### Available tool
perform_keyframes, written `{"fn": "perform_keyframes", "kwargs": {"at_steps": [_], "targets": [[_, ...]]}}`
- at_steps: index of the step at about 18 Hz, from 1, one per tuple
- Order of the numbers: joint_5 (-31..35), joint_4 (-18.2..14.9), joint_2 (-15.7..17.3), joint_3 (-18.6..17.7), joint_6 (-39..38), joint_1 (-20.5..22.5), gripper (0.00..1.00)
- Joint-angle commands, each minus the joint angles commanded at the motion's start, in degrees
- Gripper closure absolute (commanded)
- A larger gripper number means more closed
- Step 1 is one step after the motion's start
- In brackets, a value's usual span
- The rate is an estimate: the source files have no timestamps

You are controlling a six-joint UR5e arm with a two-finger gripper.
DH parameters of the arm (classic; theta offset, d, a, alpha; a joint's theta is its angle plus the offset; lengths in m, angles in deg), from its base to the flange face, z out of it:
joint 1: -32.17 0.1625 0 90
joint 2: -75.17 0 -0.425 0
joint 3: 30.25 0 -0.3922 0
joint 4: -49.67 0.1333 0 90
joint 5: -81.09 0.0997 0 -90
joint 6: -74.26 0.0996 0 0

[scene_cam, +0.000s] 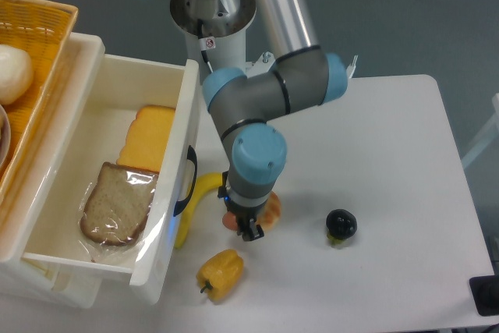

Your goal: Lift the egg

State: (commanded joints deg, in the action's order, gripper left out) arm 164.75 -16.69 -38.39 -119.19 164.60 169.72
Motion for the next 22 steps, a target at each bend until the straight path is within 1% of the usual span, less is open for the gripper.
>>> {"fn": "perform_keyframes", "kwargs": {"at_steps": [2, 4, 7, 10, 14, 22], "targets": [[0.3, 0.1, 1.2, 0.0, 0.2, 0.0, 0.60], [0.1, 0.3, 2.5, -0.6, 0.9, 0.1, 0.57], [0.3, -0.1, 4.1, -1.0, 1.1, 0.0, 0.58], [0.3, -0.1, 4.8, -2.6, 1.3, 0.2, 0.58], [0.3, -0.1, 5.5, -3.3, 1.3, 1.0, 0.58], [0.2, -0.1, 5.7, -3.3, 1.2, 1.1, 0.58]]}}
